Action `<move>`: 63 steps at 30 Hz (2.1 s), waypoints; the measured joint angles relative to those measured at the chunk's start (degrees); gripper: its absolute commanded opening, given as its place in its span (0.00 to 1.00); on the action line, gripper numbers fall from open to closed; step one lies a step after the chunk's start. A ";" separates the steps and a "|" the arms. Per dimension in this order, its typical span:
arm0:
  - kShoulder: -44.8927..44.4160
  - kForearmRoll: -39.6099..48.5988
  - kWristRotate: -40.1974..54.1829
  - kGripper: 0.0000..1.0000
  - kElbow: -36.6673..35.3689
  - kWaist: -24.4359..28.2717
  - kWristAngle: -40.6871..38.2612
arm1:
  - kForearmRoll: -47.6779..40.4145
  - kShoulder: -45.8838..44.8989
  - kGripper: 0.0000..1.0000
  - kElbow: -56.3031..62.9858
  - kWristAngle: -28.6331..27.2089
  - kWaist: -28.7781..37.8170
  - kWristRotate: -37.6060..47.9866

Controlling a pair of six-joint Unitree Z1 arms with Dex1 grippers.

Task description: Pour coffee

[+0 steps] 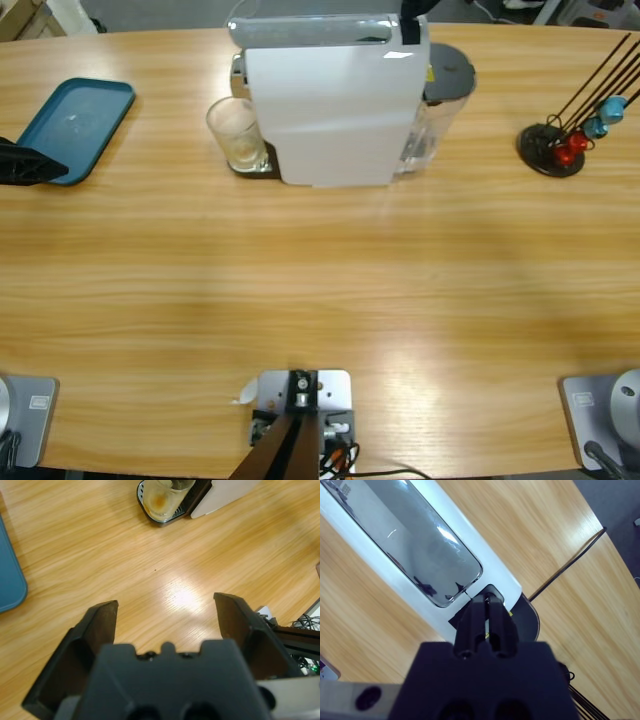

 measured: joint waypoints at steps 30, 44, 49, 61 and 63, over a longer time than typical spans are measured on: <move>0.00 0.00 0.00 0.82 0.00 -0.42 0.00 | -1.95 -13.59 1.00 1.02 -9.73 -0.39 0.35; -2.79 -3.56 1.38 0.91 1.43 -3.69 -1.26 | -21.73 -33.84 1.00 43.14 0.22 0.33 7.57; -4.92 -8.22 1.77 0.91 4.41 -4.50 -1.56 | -31.97 -36.39 1.00 53.46 3.56 1.24 7.92; -4.54 -15.57 1.77 0.91 9.34 -5.58 -1.93 | -41.49 -45.63 1.00 68.41 9.85 1.98 9.97; -4.54 -15.85 1.78 0.91 9.60 -6.07 -1.93 | -42.06 -46.78 1.00 69.34 10.35 1.99 10.00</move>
